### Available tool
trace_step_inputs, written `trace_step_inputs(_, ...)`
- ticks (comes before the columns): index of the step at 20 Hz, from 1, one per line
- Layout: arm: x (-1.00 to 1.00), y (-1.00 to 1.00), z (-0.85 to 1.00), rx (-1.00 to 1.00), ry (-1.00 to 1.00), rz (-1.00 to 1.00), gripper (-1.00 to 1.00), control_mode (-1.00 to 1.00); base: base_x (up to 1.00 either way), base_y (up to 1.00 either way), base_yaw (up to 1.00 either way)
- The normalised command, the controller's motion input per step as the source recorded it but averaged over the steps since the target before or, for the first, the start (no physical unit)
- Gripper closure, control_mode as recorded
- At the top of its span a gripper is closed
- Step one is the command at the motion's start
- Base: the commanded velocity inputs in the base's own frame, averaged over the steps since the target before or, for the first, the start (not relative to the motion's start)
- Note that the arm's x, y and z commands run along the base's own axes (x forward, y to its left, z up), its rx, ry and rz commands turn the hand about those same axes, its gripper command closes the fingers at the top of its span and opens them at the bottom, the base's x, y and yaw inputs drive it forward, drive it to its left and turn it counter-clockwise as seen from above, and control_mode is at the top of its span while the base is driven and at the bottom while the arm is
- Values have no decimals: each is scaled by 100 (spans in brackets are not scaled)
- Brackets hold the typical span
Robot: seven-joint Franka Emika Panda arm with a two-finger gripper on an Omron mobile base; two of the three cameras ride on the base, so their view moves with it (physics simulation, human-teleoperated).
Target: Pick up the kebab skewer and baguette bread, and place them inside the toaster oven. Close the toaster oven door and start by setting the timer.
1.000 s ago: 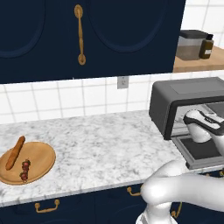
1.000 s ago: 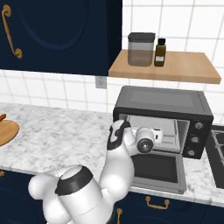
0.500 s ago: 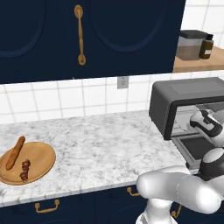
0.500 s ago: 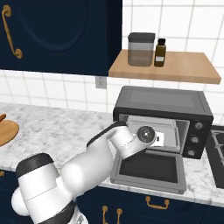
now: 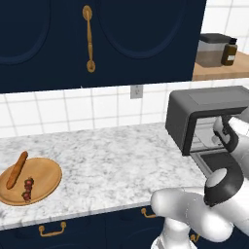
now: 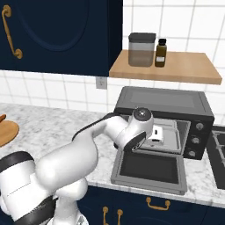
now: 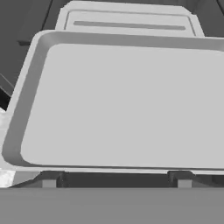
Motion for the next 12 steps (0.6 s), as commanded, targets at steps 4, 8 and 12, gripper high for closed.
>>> trace_step_inputs(4, -97, 24, 73, 0, 2, 11, -100, -100, 0, 0, 0)
trace_step_inputs(8, -100, 54, 14, -1, 11, 2, -100, -100, 0, 0, 0)
trace_step_inputs(12, -87, 89, 23, 0, 12, 0, -100, -100, 0, 0, 0)
